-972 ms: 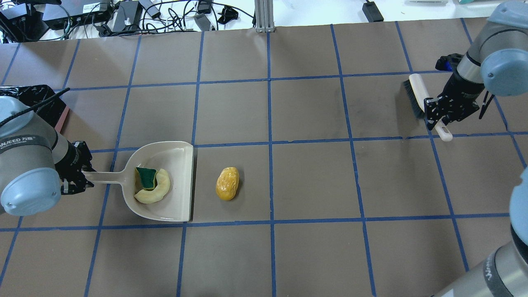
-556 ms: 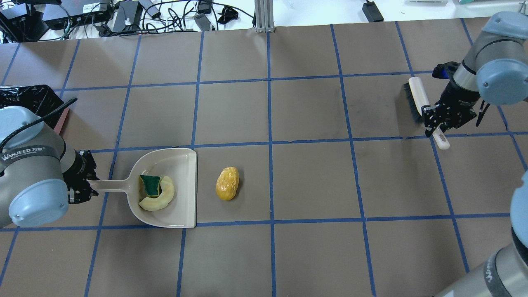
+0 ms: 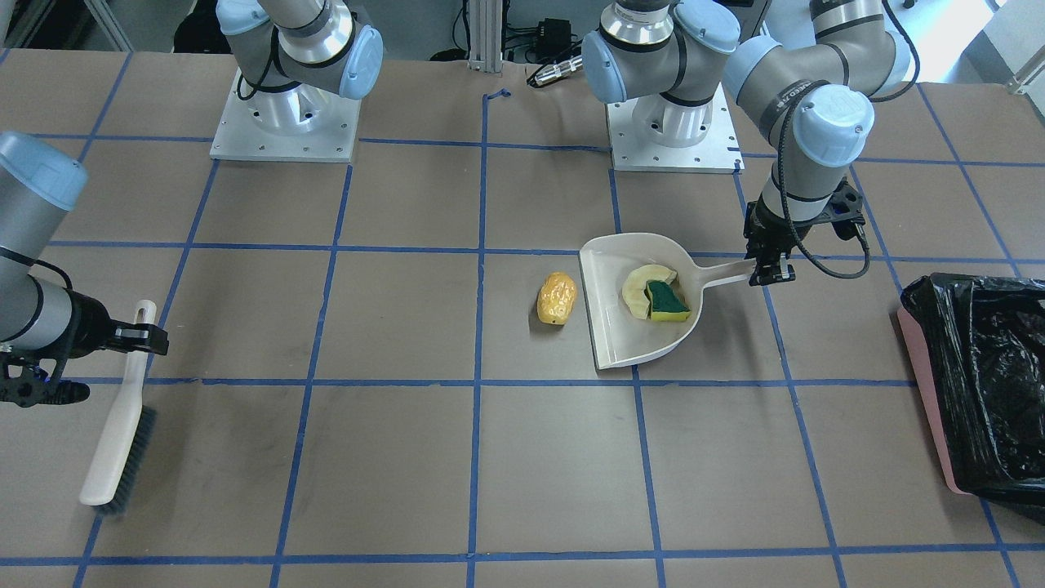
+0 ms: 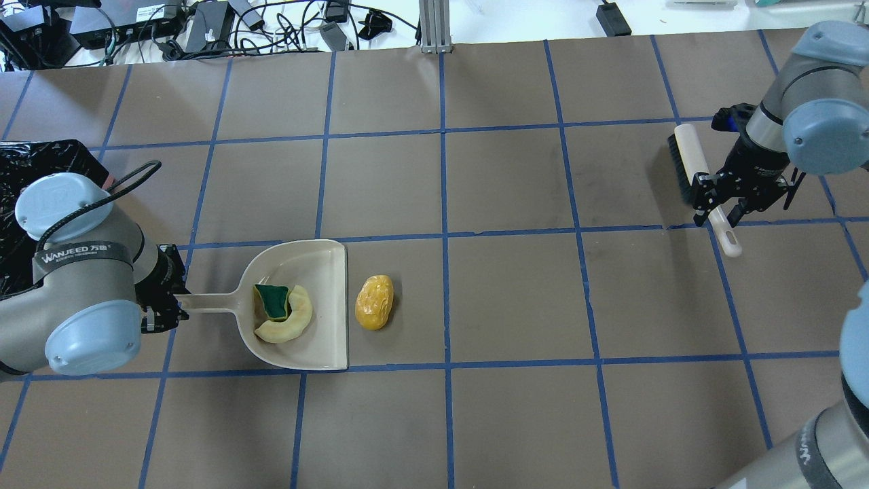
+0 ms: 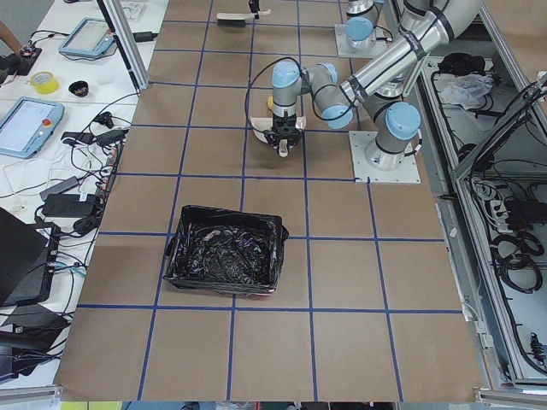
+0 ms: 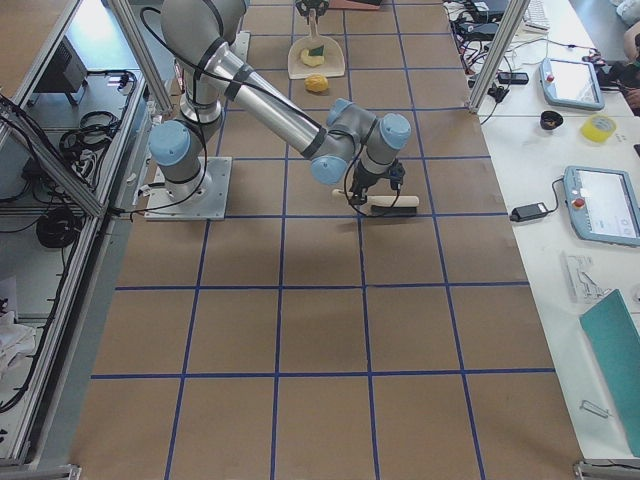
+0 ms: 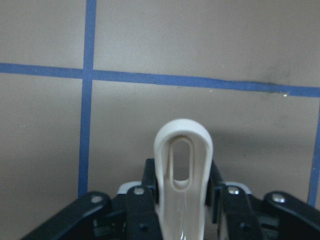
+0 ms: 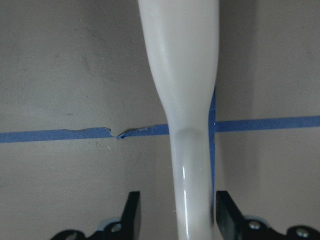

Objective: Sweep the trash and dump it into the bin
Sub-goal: 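Slide the dustpan with the left gripper next to the yellow potato, then hold the brush with the right gripper, then raise it toward the potato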

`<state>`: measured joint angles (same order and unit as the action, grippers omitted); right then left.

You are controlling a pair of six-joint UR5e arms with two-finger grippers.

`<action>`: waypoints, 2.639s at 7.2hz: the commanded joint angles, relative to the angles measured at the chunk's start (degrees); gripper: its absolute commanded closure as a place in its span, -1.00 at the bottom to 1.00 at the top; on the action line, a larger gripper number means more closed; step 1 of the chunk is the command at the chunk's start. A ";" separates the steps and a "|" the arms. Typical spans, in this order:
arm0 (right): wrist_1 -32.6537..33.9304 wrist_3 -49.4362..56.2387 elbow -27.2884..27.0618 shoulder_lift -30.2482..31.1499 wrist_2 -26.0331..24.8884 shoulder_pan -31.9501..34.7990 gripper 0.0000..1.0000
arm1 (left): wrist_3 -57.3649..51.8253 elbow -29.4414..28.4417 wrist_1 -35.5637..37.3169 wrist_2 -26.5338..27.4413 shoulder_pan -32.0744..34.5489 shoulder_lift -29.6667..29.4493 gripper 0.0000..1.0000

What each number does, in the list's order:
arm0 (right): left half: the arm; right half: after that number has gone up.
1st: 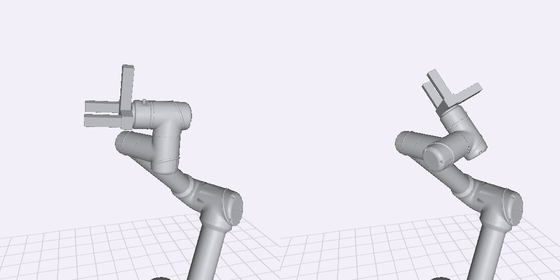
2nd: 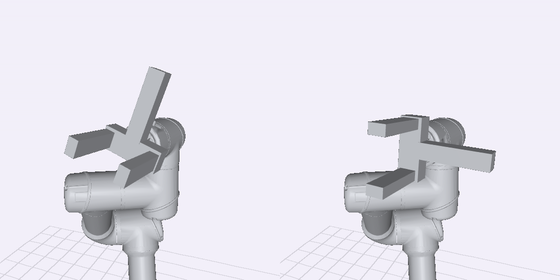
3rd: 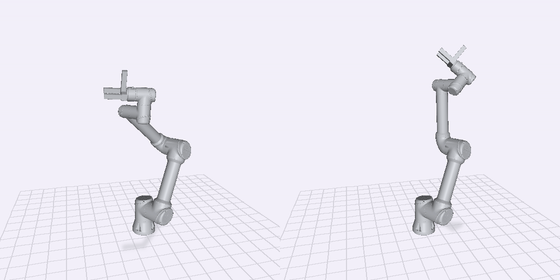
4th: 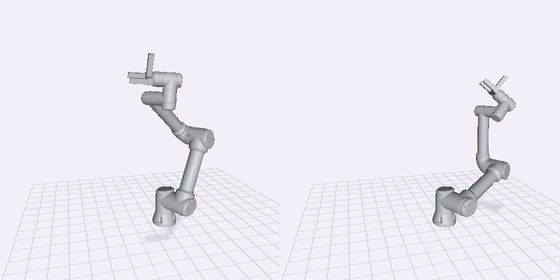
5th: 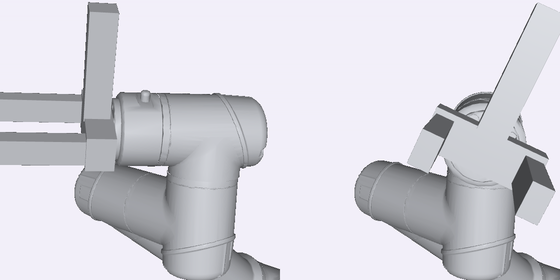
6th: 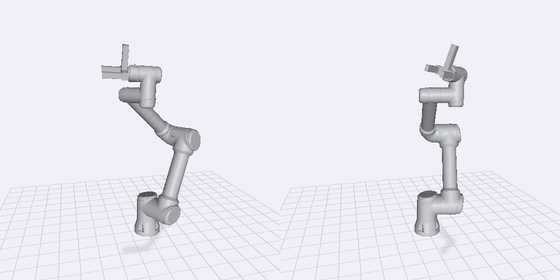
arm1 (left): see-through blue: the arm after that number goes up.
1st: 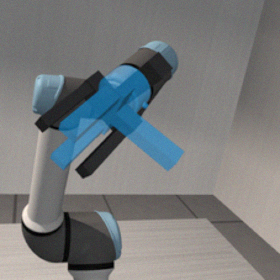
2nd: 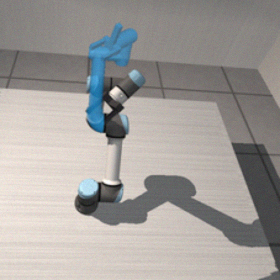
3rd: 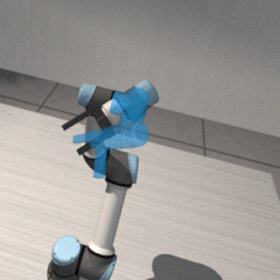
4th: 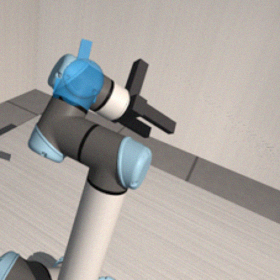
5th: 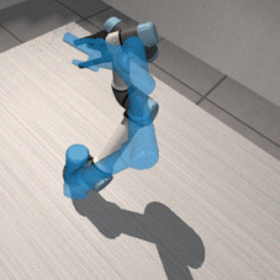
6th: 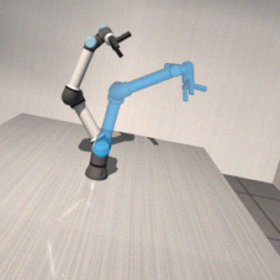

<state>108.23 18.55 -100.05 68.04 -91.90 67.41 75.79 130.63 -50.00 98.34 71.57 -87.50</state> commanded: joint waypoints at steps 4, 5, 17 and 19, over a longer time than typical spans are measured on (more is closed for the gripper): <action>1.54 -0.10 0.74 1.55 -0.03 0.00 -1.00 | 1.56 -0.47 -0.01 0.10 1.56 -0.83 1.00; 1.55 -0.10 0.74 2.52 -0.03 0.00 -1.00 | 1.47 -0.47 -0.01 0.10 1.56 -0.57 1.00; 2.07 0.61 -3.75 2.18 -0.12 0.00 0.14 | 1.91 -0.47 -0.01 0.10 1.73 -0.83 1.00; 2.16 -1.23 -3.48 2.71 0.06 0.26 0.62 | 1.82 -0.47 -0.01 0.10 1.73 -0.92 1.00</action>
<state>110.24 18.44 -103.68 70.48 -91.94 67.52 77.62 130.17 -50.01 98.44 73.30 -88.42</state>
